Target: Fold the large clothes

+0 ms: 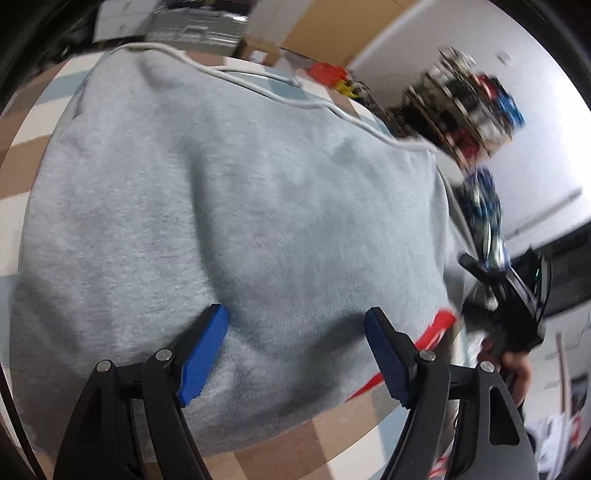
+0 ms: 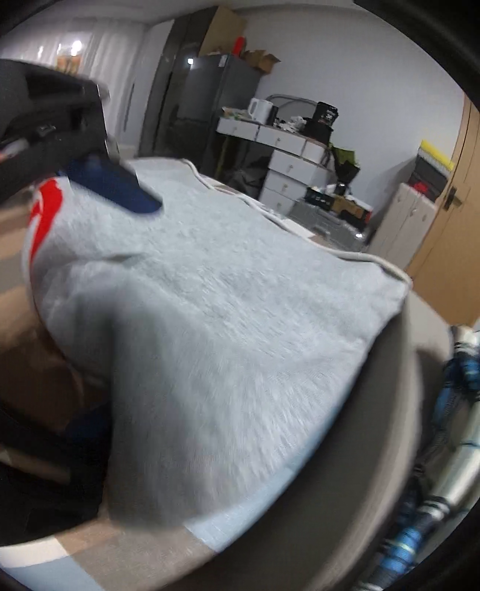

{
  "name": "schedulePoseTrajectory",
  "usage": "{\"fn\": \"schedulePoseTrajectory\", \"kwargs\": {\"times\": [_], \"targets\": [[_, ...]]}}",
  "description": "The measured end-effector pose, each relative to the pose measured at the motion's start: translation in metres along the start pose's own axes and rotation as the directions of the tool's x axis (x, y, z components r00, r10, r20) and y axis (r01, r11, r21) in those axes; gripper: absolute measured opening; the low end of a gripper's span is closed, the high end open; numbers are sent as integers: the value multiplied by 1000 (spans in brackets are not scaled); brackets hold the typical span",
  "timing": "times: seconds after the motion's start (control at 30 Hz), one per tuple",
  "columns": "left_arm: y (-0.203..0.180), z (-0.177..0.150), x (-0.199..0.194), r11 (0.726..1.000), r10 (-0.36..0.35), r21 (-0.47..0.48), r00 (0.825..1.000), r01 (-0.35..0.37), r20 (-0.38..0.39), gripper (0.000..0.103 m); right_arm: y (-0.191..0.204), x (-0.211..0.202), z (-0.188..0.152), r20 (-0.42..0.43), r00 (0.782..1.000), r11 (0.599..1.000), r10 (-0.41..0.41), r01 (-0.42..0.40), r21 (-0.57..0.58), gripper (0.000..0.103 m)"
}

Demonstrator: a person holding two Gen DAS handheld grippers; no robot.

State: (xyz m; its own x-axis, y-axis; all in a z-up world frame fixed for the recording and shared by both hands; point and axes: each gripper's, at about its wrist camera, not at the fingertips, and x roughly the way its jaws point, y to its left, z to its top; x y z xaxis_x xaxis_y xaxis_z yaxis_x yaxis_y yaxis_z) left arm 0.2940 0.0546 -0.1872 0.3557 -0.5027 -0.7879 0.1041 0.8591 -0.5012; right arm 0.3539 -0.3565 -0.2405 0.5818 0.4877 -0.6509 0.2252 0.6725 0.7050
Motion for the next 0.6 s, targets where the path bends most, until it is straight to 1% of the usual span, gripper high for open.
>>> {"fn": "schedulePoseTrajectory", "kwargs": {"times": [0.03, 0.07, 0.1, 0.13, 0.17, 0.27, 0.37, 0.43, 0.6], "targets": [[-4, -4, 0, 999, 15, 32, 1000, -15, -4, 71, 0, -3, -3, 25, 999, 999, -27, 28, -24, 51], [-6, -7, 0, 999, 24, 49, 1000, -24, -1, 71, -2, -5, -4, 41, 999, 998, -34, 36, -42, 41], [-8, -10, 0, 998, 30, 53, 1000, -30, 3, 71, -4, -9, -7, 57, 998, 997, -32, 35, -65, 37], [-9, -13, -1, 998, 35, 50, 999, -35, 7, 71, -6, -13, -9, 72, 997, 995, -37, 43, -84, 27], [-10, -16, -2, 998, 36, 42, 999, -37, 11, 71, -9, -18, -11, 85, 996, 993, -38, 47, -104, 23], [-12, -21, -4, 998, 51, 46, 999, -52, 15, 71, -1, -26, -19, 121, 991, 980, -62, 83, -182, 18], [-10, -26, -5, 998, 53, 29, 998, -54, 22, 71, 11, -38, -25, 166, 983, 959, -79, 121, -258, 15], [-11, -34, -8, 998, 56, 24, 998, -57, 30, 71, 17, -45, -29, 188, 979, 949, -80, 132, -287, 13], [-11, -41, -10, 999, 46, 11, 999, -46, 18, 71, 15, -55, -37, 197, 975, 926, -103, 167, -340, 11]]}}
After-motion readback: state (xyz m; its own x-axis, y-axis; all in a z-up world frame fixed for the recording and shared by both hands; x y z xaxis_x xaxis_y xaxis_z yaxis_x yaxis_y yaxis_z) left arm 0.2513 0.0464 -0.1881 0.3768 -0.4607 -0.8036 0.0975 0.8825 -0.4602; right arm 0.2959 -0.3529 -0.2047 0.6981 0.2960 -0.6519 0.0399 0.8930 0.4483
